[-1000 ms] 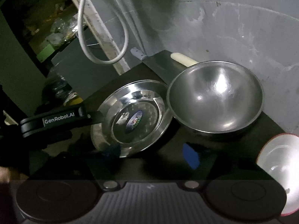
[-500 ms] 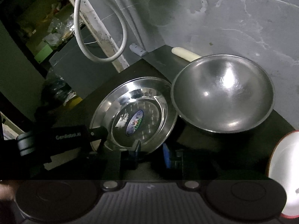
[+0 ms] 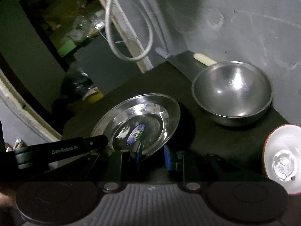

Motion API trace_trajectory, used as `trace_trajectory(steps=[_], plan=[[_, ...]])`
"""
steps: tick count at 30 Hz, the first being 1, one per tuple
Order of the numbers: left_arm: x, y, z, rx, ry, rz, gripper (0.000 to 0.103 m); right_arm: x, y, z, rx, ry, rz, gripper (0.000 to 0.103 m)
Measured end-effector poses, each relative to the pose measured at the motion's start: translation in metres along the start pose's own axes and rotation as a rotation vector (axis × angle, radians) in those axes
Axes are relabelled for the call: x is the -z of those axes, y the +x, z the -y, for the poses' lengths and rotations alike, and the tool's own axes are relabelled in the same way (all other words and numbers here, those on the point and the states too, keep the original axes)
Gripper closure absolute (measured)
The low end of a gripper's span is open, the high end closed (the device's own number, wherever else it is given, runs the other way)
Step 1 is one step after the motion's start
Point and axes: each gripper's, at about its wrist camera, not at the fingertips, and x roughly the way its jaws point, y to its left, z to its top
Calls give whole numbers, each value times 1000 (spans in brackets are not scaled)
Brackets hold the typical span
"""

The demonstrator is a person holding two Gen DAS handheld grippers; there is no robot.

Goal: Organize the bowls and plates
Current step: 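Close both grippers on the labeled plate rim and lift it, then lower the labeled plate onto the stacked plates and open both grippers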

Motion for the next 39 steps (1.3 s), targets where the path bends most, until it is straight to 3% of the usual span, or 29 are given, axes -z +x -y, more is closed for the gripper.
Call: trace_trajectory(steps=[12,18,26,39], plan=[[32,-90,10,-25,-27,133,78,16,-68,-19,-116,-136,77,75],[61,-125,14,-90,-37,157,75,30,-88,-32,-156,-183,61,75],[101,-157,8,-148,-103,152,75,58,-105,-41,-219,-249,4,75],[152,-173,4,-200,-179,65,73,95,-115,-36,-265,-294,-127,75]])
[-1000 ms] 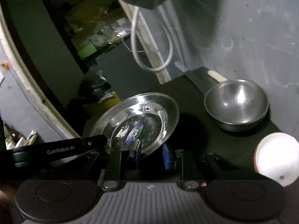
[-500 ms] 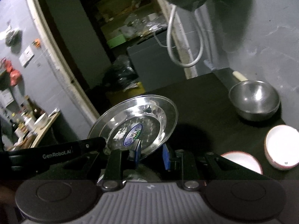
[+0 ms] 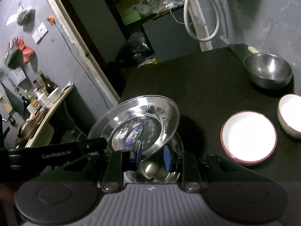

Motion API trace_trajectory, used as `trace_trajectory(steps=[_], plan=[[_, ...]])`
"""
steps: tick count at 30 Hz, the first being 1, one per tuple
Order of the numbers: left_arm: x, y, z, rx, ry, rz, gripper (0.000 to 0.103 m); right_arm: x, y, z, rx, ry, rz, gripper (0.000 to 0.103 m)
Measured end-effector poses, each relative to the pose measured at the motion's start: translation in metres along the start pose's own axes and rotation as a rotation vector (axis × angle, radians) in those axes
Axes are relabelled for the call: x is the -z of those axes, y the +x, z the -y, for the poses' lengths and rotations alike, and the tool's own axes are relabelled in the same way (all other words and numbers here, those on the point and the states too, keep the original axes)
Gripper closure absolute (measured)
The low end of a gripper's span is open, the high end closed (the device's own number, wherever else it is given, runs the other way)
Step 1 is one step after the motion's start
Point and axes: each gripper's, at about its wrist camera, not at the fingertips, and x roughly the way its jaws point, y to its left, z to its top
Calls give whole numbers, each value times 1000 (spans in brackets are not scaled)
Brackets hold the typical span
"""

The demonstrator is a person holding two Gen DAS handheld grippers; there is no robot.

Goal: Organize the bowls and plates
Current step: 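Lower the labeled plate onto the stacked plates and open both grippers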

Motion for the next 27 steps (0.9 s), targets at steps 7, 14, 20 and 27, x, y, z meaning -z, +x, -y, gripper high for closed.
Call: trace_trajectory(steps=[7,14,20,27], plan=[[10,1,-1,-14,6,-32,73,7,1,1,-9,11,-39,75],[17,1,-1,-22,0,-60,72,10,4,0,-11,11,-75,74],[22,5,-2,-37,-12,-78,72,14,7,-4,-11,0,-100,74],[24,8,-2,-44,-11,-92,71,15,10,-7,-2,-8,-117,74]])
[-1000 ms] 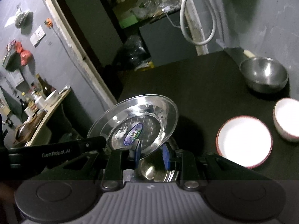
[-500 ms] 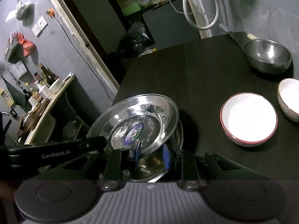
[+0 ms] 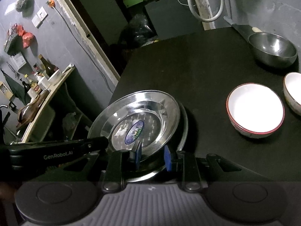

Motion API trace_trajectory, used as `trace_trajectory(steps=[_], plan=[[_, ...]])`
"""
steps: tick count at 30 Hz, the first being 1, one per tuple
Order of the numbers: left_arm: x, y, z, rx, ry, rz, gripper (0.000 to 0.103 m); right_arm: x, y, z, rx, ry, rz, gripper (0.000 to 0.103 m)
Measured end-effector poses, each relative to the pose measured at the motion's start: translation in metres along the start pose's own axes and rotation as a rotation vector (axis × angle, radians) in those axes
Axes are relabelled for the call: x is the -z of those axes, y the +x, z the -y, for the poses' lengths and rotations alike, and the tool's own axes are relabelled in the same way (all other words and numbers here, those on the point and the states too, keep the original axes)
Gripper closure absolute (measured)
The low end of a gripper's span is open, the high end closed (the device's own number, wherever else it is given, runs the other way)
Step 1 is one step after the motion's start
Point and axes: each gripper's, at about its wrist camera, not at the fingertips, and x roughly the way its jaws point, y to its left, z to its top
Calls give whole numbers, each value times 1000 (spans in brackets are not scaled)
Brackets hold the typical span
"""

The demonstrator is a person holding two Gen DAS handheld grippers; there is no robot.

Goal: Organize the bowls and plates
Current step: 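Lower the labeled plate onto the stacked plates and open both grippers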

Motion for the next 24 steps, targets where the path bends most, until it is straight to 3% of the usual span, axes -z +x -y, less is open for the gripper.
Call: trace_trajectory(steps=[19,24], plan=[[1,3,11,-27,88,-13,63,-2,-3,-7,33,-42,-19,69],[0,5,13,-50,115,-26,60,-2,-3,-10,41,-63,-27,62]])
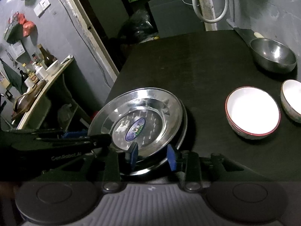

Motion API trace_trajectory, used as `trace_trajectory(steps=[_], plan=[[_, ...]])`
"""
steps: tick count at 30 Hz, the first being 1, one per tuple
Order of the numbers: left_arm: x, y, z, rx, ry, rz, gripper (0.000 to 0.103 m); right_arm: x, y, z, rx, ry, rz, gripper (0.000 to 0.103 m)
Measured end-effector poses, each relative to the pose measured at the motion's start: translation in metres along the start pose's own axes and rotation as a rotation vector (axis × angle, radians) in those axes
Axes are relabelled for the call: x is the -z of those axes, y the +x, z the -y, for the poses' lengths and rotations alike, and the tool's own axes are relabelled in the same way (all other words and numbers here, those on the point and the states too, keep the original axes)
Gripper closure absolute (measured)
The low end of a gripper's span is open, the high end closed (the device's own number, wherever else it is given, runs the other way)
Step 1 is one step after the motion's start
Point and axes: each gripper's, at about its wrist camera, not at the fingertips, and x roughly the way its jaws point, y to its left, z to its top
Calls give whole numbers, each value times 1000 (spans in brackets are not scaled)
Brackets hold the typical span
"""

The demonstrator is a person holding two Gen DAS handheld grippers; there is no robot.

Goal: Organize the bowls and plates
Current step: 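Lower the labeled plate onto the stacked plates and open both grippers, then move both grippers to the steel bowl rim and close them on it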

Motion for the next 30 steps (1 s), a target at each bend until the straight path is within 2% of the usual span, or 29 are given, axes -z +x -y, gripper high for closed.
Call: trace_trajectory(steps=[2,4,7,10,12,15,18,24,27,30], plan=[[0,1,1,-19,16,-7,60,0,-1,0,4,-7,-1,53],[1,0,0,-28,19,-9,56,-1,-3,0,5,-12,3,52],[3,-1,-3,-31,12,-11,47,0,-5,1,5,-14,7,45],[3,-3,-3,-41,9,-10,36,1,-8,3,8,-7,11,33],[1,-6,-2,-59,9,4,18,3,-12,6,10,-1,20,21],[-4,-8,2,-86,19,22,1,5,-21,13,2,18,47,10],[-13,-9,4,-86,25,41,1,6,-31,23,-4,44,87,0],[-46,0,14,-37,13,79,1,1,-53,56,61,124,218,0],[-66,7,28,-5,30,132,1,-8,-58,81,84,191,252,0],[-88,19,49,41,73,176,1,-19,-58,102,146,231,281,0]])
